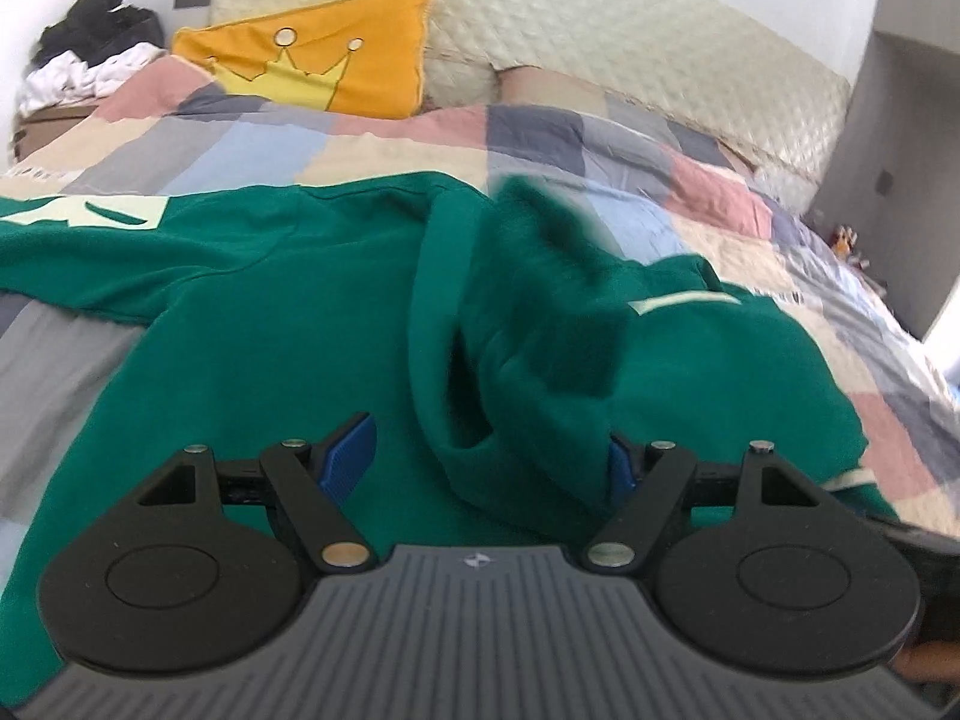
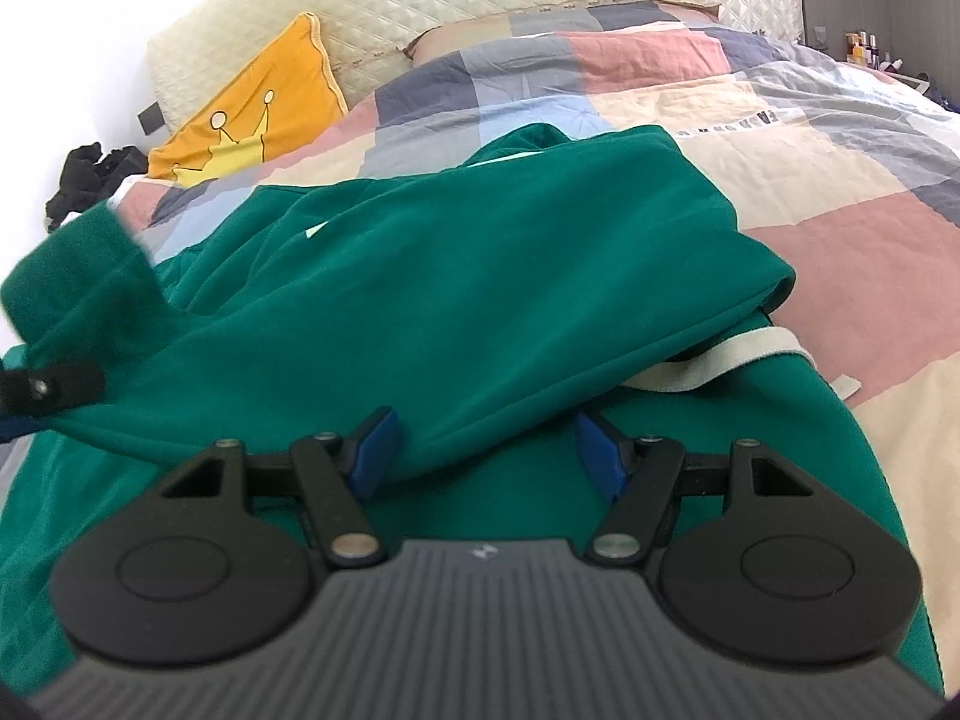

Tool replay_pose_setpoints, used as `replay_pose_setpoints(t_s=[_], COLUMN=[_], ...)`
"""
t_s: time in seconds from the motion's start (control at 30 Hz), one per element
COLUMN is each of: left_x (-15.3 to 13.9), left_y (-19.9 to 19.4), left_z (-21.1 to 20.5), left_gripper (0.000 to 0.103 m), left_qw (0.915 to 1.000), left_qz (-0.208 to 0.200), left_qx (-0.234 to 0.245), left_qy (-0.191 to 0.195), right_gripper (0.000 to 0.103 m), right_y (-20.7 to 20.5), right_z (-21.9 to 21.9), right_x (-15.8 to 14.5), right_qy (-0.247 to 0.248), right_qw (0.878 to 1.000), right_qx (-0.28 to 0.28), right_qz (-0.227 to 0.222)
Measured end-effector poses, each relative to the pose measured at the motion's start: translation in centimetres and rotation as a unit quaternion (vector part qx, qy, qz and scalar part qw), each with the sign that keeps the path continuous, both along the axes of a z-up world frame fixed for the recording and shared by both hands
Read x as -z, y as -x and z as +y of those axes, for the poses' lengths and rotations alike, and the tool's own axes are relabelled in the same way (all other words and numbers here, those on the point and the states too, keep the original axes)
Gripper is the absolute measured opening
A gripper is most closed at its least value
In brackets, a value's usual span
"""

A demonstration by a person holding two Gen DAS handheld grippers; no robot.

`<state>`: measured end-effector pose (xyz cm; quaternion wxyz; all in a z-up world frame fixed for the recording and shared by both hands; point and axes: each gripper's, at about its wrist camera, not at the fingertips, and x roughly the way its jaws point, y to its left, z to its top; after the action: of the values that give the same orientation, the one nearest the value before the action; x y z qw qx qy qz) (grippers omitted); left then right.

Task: Fold large clothes
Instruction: 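Grasp the other green sleeve cuff with the left tool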

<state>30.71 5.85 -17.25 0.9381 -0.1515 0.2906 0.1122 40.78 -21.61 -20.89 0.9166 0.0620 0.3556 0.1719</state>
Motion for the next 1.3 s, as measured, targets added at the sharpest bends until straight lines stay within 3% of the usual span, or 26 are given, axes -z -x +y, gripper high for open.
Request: replay_pose_setpoints(t_s=[0.3,0.47,0.77,0.97,1.1,1.17,1.3], left_x=[0.8,2.2,-0.9,-3.5,-4.0,-3.6,-1.3], left_y=[0.6,0.6,3.8,6.3,8.1,9.4,11.2], left_z=[2.4,4.1,8.7,15.6,21.0,24.4,31.6], left_gripper=[0.079,0.079,0.079,0.080,0.081,0.085,0.085], left_qw=[0.9973,0.9933,0.9893,0.9803,0.9780,0.9725,0.9540], left_qz=[0.048,0.075,0.044,0.018,0.024,0.016,-0.019], left_qx=[-0.051,-0.063,-0.112,-0.144,-0.166,-0.188,-0.209], left_qy=[0.021,0.061,0.083,0.134,0.124,0.137,0.214], right_gripper=[0.067,0.067,0.067,0.067,0.067,0.067,0.067], right_y=[0.2,0.4,1.9,3.7,4.6,5.0,5.5], right_z=[0.3,0.3,0.9,1.1,1.5,1.9,2.3], right_x=[0.1,-0.1,-2.2,-3.5,-3.8,-3.7,-3.4], right_qy=[0.009,0.007,0.010,0.007,0.013,0.018,0.023], right_qw=[1.000,1.000,0.999,0.998,0.997,0.997,0.997], right_qx=[-0.006,-0.005,-0.024,-0.034,-0.046,-0.051,-0.051], right_qz=[-0.001,-0.001,-0.034,-0.055,-0.060,-0.061,-0.058])
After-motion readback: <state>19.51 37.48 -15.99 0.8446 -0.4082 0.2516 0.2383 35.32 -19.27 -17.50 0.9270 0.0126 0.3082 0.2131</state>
